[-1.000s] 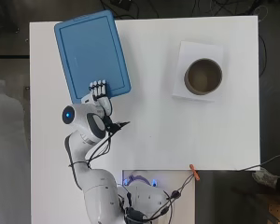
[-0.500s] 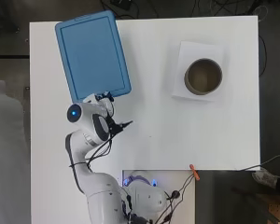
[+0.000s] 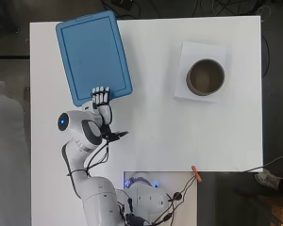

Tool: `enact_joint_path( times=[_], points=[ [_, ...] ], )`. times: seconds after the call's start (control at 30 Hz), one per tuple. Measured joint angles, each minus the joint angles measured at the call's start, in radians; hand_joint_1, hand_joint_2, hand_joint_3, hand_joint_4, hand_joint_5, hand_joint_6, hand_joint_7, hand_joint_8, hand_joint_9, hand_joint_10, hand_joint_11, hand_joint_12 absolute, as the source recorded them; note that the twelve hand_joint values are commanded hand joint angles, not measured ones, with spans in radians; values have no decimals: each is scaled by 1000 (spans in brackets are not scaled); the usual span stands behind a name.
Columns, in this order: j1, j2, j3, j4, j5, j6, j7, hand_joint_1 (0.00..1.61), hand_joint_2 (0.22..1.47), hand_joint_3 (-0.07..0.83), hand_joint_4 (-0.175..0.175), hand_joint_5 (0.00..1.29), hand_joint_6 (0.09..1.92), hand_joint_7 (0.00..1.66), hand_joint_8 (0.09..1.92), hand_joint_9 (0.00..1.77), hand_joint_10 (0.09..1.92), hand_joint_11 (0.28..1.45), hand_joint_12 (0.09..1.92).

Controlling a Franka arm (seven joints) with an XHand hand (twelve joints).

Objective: Teleoperate dual arm-hand system to remove items from a box

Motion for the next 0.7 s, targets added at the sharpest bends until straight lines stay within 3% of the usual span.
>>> enact_joint_path(
  times=[0.17,0.27,0.4,0.7],
  points=[
    [18,-79,-47,-124,19,125,-33,317,954,-14,-137,16,87,38,87,132,87,329,87],
    [20,-91,-47,-146,-67,156,-13,219,1034,5,-125,66,87,65,87,137,87,334,87],
    [14,-87,-66,-155,-207,234,7,129,1027,-3,-123,72,87,85,87,170,87,358,87],
    [-6,-22,-114,-105,-241,233,-17,105,1006,-7,-123,54,87,96,87,203,87,375,87]
  ],
)
